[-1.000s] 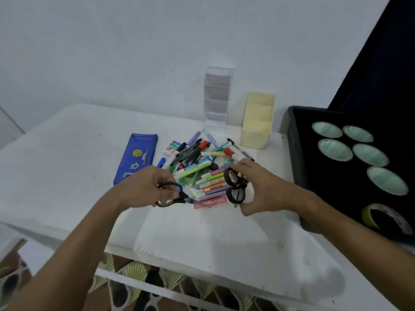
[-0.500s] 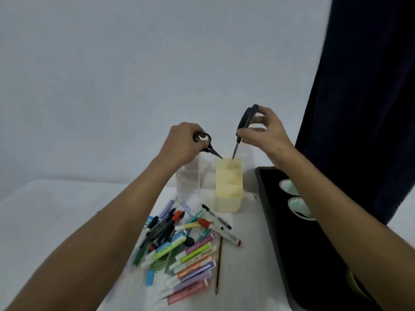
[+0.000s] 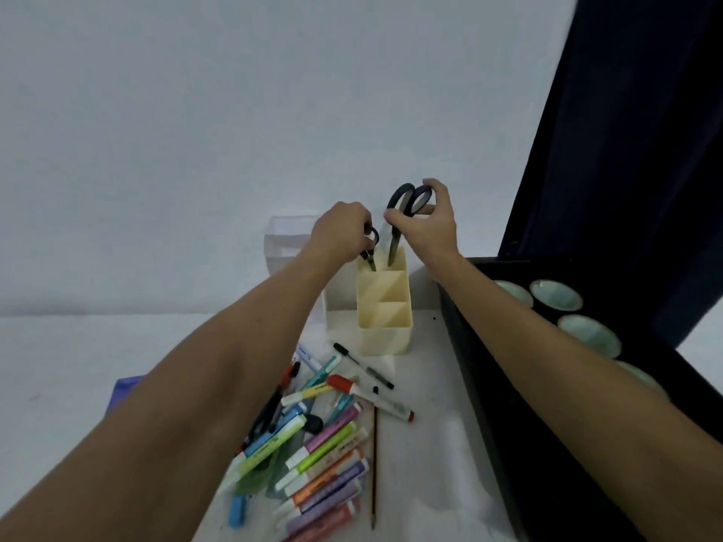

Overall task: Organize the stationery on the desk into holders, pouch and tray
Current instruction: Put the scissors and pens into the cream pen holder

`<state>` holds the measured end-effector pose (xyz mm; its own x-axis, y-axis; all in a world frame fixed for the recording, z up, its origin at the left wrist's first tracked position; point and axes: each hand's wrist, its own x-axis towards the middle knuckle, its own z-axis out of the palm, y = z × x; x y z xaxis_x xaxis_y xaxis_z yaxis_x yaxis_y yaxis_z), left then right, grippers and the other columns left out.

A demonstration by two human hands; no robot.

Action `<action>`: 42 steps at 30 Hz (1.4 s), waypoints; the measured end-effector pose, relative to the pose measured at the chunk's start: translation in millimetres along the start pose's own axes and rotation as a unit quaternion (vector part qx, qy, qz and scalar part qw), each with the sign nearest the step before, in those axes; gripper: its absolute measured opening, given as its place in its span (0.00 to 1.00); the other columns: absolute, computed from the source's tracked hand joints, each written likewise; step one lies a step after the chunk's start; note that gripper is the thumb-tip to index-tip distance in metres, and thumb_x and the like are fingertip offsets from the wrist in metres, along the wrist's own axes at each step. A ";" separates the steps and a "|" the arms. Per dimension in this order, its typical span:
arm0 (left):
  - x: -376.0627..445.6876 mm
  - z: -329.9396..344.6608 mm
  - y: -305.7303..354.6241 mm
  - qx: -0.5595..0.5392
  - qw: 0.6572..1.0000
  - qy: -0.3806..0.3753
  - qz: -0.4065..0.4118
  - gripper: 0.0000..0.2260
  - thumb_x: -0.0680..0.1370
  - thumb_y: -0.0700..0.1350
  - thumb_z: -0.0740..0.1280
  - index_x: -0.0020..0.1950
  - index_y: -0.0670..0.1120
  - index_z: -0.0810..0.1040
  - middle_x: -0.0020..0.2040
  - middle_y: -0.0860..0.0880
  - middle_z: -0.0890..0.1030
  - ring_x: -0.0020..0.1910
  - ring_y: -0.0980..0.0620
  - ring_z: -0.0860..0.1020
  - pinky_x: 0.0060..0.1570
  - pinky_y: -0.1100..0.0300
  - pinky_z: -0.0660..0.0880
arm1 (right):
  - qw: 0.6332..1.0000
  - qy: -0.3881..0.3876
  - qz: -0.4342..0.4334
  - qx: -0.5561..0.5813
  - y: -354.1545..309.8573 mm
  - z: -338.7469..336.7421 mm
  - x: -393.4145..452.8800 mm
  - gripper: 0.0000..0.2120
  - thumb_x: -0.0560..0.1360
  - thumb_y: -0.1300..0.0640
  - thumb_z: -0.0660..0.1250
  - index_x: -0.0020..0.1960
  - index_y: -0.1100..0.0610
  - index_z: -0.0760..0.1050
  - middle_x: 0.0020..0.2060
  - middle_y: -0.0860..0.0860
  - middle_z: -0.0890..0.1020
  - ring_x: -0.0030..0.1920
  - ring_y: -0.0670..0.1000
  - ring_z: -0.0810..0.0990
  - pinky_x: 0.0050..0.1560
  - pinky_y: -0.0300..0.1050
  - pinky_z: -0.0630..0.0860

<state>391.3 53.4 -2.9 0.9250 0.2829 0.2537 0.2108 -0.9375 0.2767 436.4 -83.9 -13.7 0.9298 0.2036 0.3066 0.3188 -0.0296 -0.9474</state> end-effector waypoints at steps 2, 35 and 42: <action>1.7 10.2 -0.6 -0.008 1.000 -0.010 -0.006 0.10 0.71 0.45 0.72 0.51 0.44 0.80 0.46 0.46 0.82 0.45 0.45 0.80 0.40 0.57 0.74 | 1.000 0.014 -0.003 -0.013 11.2 5.6 -1.5 0.32 0.63 0.52 0.76 0.62 0.50 0.66 0.52 0.52 0.78 0.51 0.48 0.78 0.53 0.45 0.78; -163.8 -21.1 -53.2 -0.040 0.993 -0.094 -0.062 0.14 0.75 0.45 0.69 0.61 0.47 0.79 0.51 0.51 0.82 0.45 0.54 0.78 0.48 0.64 0.70 | 0.858 -0.361 -0.126 -0.344 26.5 0.2 -110.3 0.15 0.73 0.53 0.71 0.58 0.55 0.77 0.54 0.51 0.76 0.45 0.46 0.73 0.44 0.35 0.69; -205.4 12.0 -64.0 0.003 0.983 -0.163 -0.089 0.10 0.74 0.41 0.67 0.54 0.44 0.82 0.49 0.50 0.82 0.49 0.49 0.80 0.45 0.63 0.70 | 0.683 -0.500 0.009 -0.533 47.5 -9.7 -134.7 0.21 0.72 0.49 0.71 0.63 0.54 0.73 0.59 0.51 0.76 0.54 0.51 0.75 0.53 0.43 0.73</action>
<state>191.7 52.9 -83.9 0.9251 0.3639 -0.1086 0.3797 -0.8803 0.2845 328.1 -122.2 -99.1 0.5158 0.7438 -0.4251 0.7562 -0.6285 -0.1820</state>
